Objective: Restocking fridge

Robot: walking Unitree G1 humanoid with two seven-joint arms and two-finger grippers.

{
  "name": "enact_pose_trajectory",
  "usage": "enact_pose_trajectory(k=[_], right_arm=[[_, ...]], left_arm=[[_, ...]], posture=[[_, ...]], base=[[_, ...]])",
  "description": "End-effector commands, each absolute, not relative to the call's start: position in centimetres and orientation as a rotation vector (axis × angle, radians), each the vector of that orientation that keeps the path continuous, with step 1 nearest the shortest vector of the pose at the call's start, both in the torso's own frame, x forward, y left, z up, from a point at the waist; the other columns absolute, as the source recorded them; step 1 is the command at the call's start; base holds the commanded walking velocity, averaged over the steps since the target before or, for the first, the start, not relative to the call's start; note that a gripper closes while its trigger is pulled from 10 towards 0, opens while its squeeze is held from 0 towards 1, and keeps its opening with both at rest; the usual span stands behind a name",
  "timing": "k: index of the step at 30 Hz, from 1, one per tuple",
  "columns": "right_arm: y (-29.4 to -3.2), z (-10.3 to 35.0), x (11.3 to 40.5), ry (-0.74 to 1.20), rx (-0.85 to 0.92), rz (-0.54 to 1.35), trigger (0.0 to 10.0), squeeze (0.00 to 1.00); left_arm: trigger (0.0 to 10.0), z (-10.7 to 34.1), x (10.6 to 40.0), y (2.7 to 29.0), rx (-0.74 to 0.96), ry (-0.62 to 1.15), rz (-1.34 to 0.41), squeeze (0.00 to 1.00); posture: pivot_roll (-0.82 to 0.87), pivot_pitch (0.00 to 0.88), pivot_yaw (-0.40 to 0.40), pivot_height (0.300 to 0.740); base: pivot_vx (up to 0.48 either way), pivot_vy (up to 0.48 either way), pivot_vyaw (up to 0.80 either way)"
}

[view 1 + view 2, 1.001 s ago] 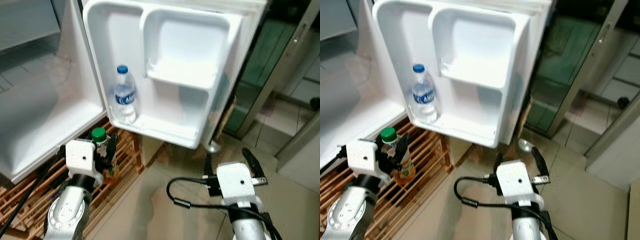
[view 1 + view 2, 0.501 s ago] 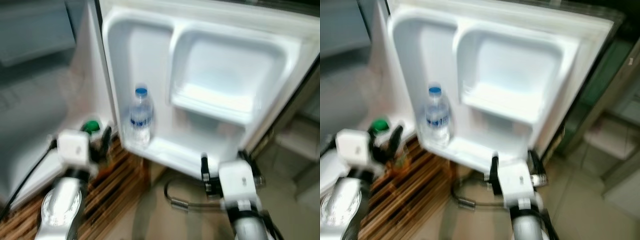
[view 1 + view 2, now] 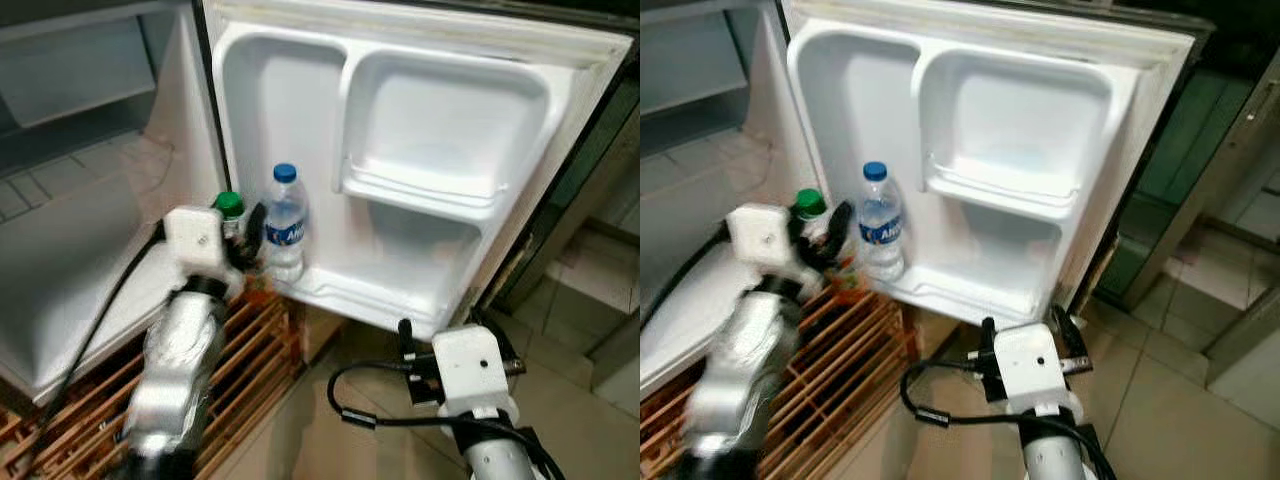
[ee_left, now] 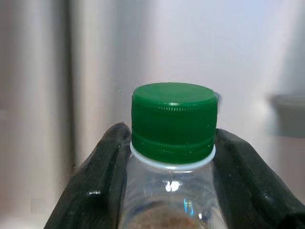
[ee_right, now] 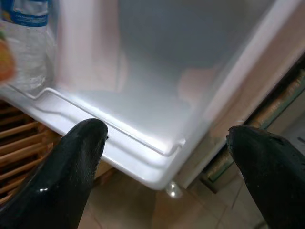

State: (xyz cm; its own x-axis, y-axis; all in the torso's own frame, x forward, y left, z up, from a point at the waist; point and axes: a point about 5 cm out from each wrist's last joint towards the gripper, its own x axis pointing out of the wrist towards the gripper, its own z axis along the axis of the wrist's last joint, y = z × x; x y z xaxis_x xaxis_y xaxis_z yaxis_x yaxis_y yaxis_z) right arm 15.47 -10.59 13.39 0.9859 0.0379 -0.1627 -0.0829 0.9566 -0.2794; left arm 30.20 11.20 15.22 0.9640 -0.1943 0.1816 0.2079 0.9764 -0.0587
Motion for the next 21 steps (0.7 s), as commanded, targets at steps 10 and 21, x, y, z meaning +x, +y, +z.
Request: enact_pose_trajectory(k=[10, 21], right_arm=[[-3.4, 18.1, 13.5, 0.001, -0.037, 0.320, 10.0, 0.00], [-3.1, 18.2, 13.2, 0.010, -0.035, 0.323, 10.0, 0.00]], left_arm=[[10.0, 17.0, 33.4, 7.3, -0.144, -0.331, -0.277, 0.00], [10.0, 17.8, 33.4, 5.5, -0.166, -0.431, -0.315, 0.00]], posture=[[-0.25, 0.000, 0.036, 0.740], [-0.25, 0.000, 0.042, 0.740]], base=[[0.000, 0.000, 0.00], [0.000, 0.000, 0.00]])
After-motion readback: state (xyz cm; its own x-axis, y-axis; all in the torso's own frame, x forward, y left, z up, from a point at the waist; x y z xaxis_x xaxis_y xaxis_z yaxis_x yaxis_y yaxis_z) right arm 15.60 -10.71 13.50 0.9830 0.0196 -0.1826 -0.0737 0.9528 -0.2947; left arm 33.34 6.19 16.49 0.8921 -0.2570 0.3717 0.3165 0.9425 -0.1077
